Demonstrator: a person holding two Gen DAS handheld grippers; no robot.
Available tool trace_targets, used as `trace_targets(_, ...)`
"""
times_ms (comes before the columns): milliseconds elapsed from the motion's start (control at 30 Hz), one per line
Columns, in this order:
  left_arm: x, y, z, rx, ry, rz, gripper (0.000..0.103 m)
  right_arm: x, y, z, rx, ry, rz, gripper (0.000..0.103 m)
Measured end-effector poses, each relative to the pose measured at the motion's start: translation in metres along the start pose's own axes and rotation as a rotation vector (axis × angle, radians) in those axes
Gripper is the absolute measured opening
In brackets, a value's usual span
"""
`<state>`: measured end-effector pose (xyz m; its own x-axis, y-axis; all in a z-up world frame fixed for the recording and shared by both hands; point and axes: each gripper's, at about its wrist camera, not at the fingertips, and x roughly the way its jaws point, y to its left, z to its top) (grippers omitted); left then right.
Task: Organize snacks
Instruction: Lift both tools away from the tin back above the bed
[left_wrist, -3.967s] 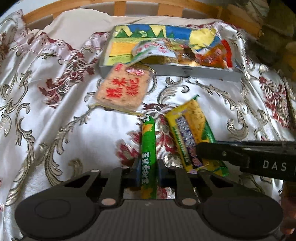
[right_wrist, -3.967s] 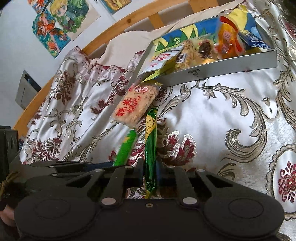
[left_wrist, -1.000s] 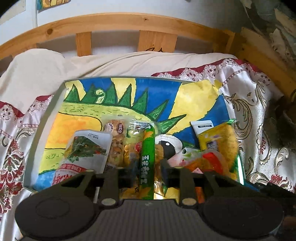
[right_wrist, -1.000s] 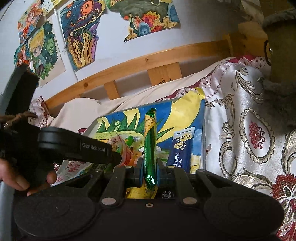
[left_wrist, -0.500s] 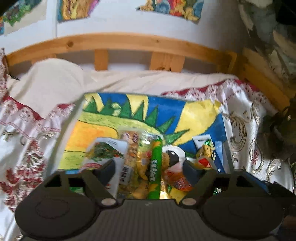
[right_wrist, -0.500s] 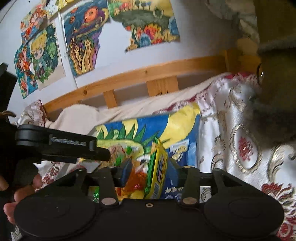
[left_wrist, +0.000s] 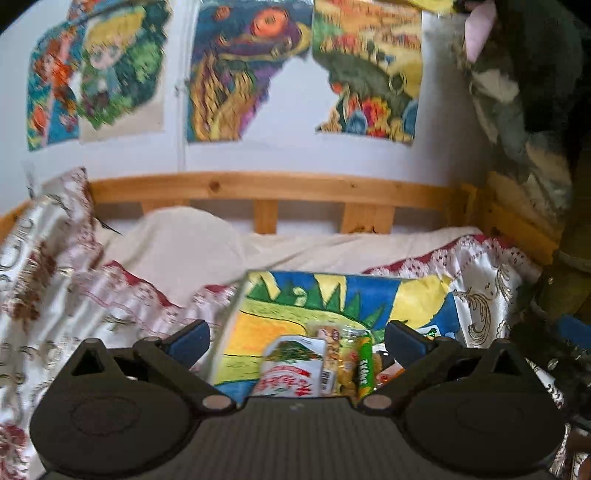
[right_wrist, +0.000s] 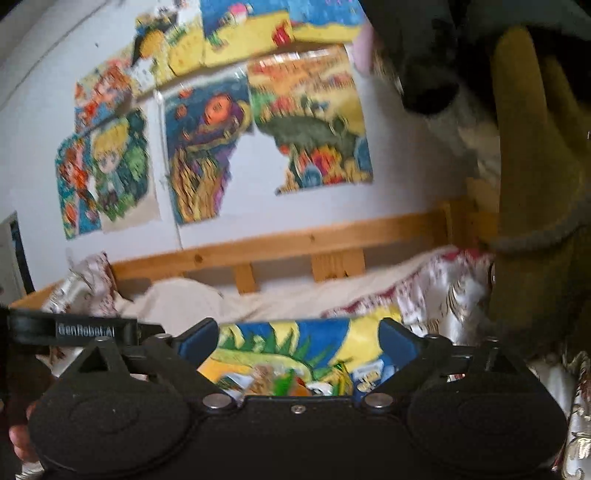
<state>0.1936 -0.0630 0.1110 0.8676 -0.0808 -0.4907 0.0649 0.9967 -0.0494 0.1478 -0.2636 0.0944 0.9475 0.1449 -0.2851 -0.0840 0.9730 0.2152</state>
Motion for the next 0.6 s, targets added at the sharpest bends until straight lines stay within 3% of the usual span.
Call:
trace_targets(200,-0.056,0.026,-0.012,-0.073,-0.073,0.027,0.102,-0.050,0.029,0.005,-0.032,-0.066,0.017,0.102)
trace_targets(367,-0.095,0.043,-0.036,-0.075,-0.096,0.021,0.103,-0.085,0.045,-0.007,-0.020,-0.090,0.036,0.102)
trace_targets(600,-0.137,0.061,-0.069,-0.099,-0.117,0.034,0.103,-0.117,0.063,-0.017,-0.050,-0.070,0.053,0.102)
